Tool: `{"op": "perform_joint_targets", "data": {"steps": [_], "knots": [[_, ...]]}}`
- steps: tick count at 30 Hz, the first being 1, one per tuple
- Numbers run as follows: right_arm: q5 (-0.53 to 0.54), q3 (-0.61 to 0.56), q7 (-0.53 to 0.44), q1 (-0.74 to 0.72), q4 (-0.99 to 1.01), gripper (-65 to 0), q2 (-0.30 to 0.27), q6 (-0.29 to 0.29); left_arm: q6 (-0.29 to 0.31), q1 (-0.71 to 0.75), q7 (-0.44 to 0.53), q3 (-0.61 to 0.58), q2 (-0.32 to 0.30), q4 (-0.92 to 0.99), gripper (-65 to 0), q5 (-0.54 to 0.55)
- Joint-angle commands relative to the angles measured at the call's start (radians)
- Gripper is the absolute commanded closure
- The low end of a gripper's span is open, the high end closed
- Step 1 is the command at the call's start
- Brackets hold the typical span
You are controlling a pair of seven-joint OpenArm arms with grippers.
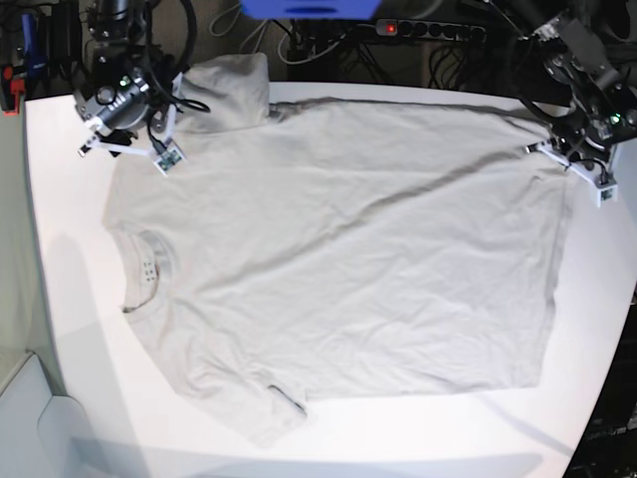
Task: Layout the t-shirt on the table in an organized manner, then fold the t-shirt properly
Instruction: 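Move the right gripper to the shirt shoulder and grasp the edge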
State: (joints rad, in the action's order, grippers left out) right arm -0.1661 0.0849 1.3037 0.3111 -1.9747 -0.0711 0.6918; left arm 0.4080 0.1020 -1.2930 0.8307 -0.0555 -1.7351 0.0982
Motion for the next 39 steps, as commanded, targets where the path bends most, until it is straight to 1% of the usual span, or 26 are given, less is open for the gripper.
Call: {"op": "perform_joint_targets", "data": {"steps": [1,5,9,14,21,23,25,28,31,32,35,38,39], "knots": [[-0.003,0.003,-0.005,-0.008,-0.005,-33.4,-0.006,0.006,-0.004,-0.009,0.008,0.002,-0.013,-0.018,-0.3,0.002],[0.000,0.003,-0.011,-0.017,0.044,-33.4,-0.008,0.006,-0.004,-0.008,0.008,0.002,-0.013,-0.022,-0.3,0.002],[0.000,0.002,-0.065,-0.019,0.091,-33.4,0.012,0.006,-0.004,-0.002,0.008,0.006,-0.013,-0.022,-0.3,0.002],[0.000,0.002,-0.098,-0.020,0.163,-33.5,0.020,0.006,-0.004,0.000,0.008,0.006,-0.013,-0.022,-0.3,0.002],[0.001,0.002,-0.106,-0.034,0.203,-32.8,0.020,0.006,-0.004,0.002,0.008,0.006,-0.013,-0.024,-0.3,0.002],[0.001,0.003,-0.103,-0.034,0.205,-29.9,0.020,0.006,-0.004,0.002,0.008,0.006,-0.013,-0.024,-0.3,0.002],[0.001,0.003,-0.098,-0.048,0.206,-24.3,0.020,0.006,-0.004,0.002,0.008,0.006,-0.013,-0.024,-0.3,0.002],[0.001,0.003,-0.098,-0.065,0.254,-13.8,0.018,0.006,-0.004,0.002,0.008,0.006,-0.013,-0.024,-0.3,0.002],[0.001,0.003,-0.098,-0.088,0.303,-0.7,0.015,0.006,-0.004,0.002,0.008,0.006,-0.013,-0.024,-0.3,0.002],[0.001,0.003,-0.098,-0.089,0.303,0.0,0.015,0.006,-0.004,0.002,0.008,0.006,-0.013,-0.024,-0.3,0.002],[-0.002,0.002,-0.097,-0.089,0.263,-0.6,0.014,0.006,-0.004,0.002,-0.003,0.006,-0.013,-0.035,-0.3,0.002],[-0.002,0.002,-0.074,-0.088,0.151,-0.2,0.014,0.006,-0.002,-0.006,-0.046,0.006,-0.013,-0.098,-0.3,0.008],[-0.002,0.002,-0.071,-0.083,0.099,-0.2,0.014,0.006,-0.002,-0.005,-0.050,0.006,-0.013,-0.134,-0.3,0.025]]}}
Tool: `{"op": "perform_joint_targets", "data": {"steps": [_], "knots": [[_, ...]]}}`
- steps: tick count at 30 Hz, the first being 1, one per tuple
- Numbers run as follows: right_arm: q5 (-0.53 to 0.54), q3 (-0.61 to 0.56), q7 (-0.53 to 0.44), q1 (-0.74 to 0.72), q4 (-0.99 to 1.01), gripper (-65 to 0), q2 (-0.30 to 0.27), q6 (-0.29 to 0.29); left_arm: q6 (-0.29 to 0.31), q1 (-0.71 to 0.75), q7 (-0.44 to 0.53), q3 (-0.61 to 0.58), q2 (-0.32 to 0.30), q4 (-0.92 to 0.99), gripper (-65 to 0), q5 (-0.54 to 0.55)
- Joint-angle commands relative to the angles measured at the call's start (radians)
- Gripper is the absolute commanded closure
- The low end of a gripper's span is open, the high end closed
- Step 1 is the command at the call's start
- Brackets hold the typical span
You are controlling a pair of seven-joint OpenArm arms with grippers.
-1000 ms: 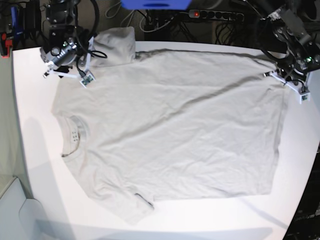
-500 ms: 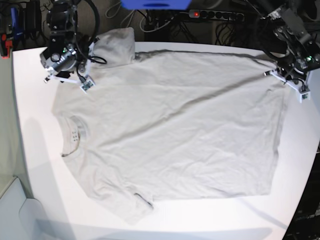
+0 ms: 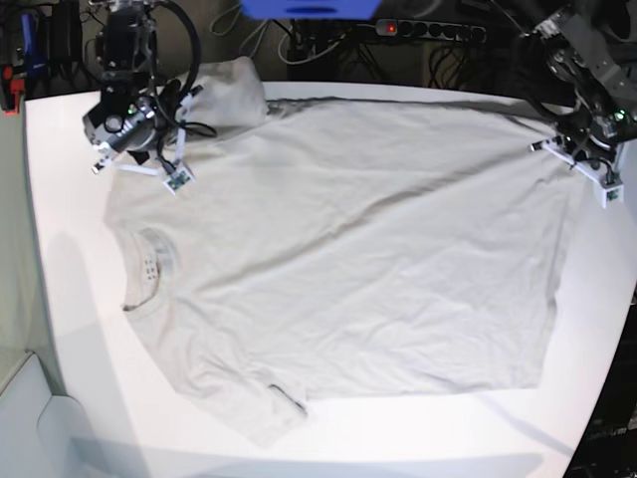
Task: Layout the t-shirt on the table in an organized manner, then fold the t-shirt properly
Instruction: 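Move the right gripper to the shirt shoulder and grasp the edge, then lift the shirt edge with both grippers and raise it high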
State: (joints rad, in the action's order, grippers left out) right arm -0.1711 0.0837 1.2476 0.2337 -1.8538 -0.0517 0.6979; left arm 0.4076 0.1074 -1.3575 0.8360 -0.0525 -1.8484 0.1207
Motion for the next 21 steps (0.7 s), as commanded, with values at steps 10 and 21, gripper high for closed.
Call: {"op": "perform_joint_targets", "data": {"steps": [10,21], "knots": [[0.003,0.038,-0.036,-0.129,-0.177,-0.2,-0.037,0.000,-0.002,-0.051,0.029,0.079,-0.025,-0.167,-0.3,0.284],[0.003,0.083,-0.038,-0.454,-0.177,-0.2,-0.033,0.000,-0.011,-0.320,0.175,0.134,0.013,-0.159,-0.3,0.439]]}}
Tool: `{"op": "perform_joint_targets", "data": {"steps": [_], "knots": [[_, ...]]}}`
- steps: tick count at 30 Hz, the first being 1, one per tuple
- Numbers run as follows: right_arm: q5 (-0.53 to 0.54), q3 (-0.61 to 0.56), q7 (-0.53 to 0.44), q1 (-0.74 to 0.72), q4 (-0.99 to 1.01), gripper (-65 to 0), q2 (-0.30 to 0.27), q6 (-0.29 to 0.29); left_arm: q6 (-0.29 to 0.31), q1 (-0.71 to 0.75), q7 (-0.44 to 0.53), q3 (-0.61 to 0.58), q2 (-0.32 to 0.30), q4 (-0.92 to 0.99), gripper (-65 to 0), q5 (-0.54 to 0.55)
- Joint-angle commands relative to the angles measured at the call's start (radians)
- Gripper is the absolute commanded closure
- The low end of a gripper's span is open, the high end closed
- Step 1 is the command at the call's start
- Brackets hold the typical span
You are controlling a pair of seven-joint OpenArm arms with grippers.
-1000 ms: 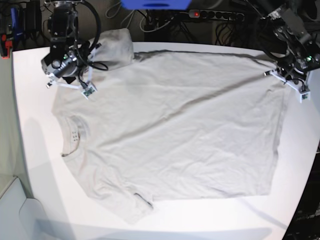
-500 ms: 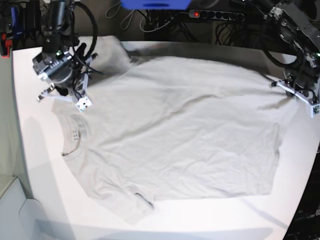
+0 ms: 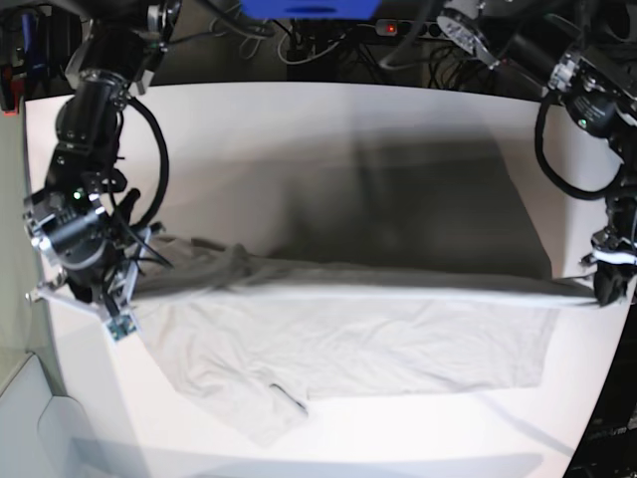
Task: Layout the t-shirt on the table in an organized manner, then fold the t-shirt properly
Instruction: 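Lift the shirt edge with both grippers and raise it high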
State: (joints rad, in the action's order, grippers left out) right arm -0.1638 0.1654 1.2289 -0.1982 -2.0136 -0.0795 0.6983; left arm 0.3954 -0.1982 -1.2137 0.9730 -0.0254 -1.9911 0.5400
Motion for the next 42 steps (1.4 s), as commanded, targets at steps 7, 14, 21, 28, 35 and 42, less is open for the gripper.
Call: {"op": "perform_joint_targets", "data": {"steps": [7,14,21,28,35,42], "knots": [[-0.004,0.000,-0.061,-0.192,-0.016,-0.2,-0.013,0.000,0.001,-0.146,0.047,-0.030,-0.020,-0.017,-0.3,0.018],[-0.004,0.000,-0.209,-0.271,-0.016,-0.2,-0.013,0.000,0.001,-0.244,0.102,-0.082,-0.075,-0.017,-0.3,0.018],[-0.004,0.003,-0.481,-0.268,-0.017,-0.2,-0.007,0.000,0.001,-0.332,0.162,-0.108,-0.046,-0.018,-0.3,0.018],[-0.004,0.009,-0.637,-0.271,-0.019,-0.2,-0.007,-0.055,0.000,-0.380,0.305,-0.242,0.006,-0.014,-0.3,-0.169],[-0.001,0.084,-0.751,-0.272,-0.023,-0.2,0.008,-0.228,0.000,-0.372,0.360,-0.320,0.068,-0.030,-0.3,-0.232],[-0.001,0.263,-0.768,-0.324,-0.023,-0.2,0.030,-0.230,0.000,-0.378,0.326,-0.185,0.118,-0.027,-0.3,-0.162]]}}
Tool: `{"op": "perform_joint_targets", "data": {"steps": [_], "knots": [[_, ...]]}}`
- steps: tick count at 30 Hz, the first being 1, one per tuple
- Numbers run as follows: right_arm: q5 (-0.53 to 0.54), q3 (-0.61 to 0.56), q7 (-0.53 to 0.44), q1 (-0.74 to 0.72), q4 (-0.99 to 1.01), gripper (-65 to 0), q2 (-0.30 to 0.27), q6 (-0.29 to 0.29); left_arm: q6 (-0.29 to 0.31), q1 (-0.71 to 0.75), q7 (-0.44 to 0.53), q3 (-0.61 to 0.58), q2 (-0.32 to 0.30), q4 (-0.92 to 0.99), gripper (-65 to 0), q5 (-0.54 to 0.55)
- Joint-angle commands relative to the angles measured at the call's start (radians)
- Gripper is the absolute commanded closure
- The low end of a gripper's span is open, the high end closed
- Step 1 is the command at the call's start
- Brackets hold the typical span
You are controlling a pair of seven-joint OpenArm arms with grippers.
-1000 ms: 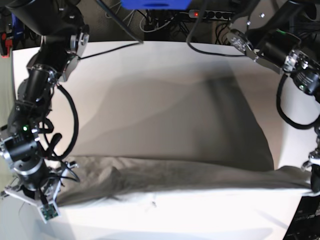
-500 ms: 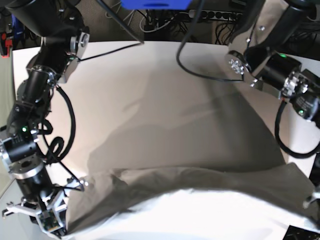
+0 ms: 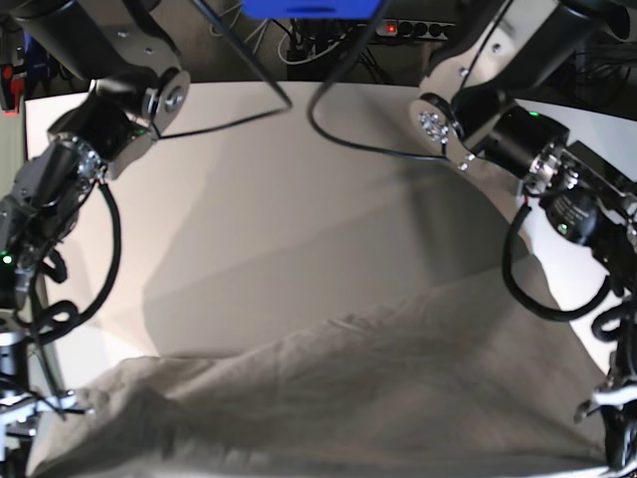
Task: Layout the t-shirt on the table in an organized manner, then fold the t-shirt properly
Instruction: 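Lift the shirt edge with both grippers and raise it high, then carry the raised edge with both grippers over the shirt and lower it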
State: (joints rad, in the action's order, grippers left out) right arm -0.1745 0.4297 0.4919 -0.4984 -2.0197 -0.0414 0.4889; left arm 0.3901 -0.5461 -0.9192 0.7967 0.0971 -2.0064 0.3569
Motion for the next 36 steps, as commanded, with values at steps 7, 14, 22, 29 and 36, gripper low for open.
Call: {"op": "perform_joint_targets", "data": {"steps": [7,14,22,29,36], "knots": [[0.011,-0.009,-0.034,-0.032,-0.013,-0.2,-0.010,-0.017,0.005,0.008,0.019,0.045,0.046,-0.011,-0.3,0.046],[0.011,-0.085,-0.031,-0.030,-0.009,-0.2,0.015,-0.019,0.005,0.067,0.025,0.026,0.060,-0.009,-0.3,0.044],[0.010,-0.076,-0.031,-0.021,0.004,-0.2,0.019,-0.019,-0.044,0.037,0.019,0.019,0.060,-0.009,-0.3,0.006],[0.010,-0.005,-0.039,0.062,-0.014,-0.2,-0.016,-0.019,-0.043,0.097,0.021,0.017,0.045,-0.017,-0.3,0.064],[0.011,0.073,-0.098,0.089,-0.019,-0.2,-0.015,-0.019,-0.033,0.211,0.019,-0.030,-0.035,-0.018,-0.3,0.242]]}}
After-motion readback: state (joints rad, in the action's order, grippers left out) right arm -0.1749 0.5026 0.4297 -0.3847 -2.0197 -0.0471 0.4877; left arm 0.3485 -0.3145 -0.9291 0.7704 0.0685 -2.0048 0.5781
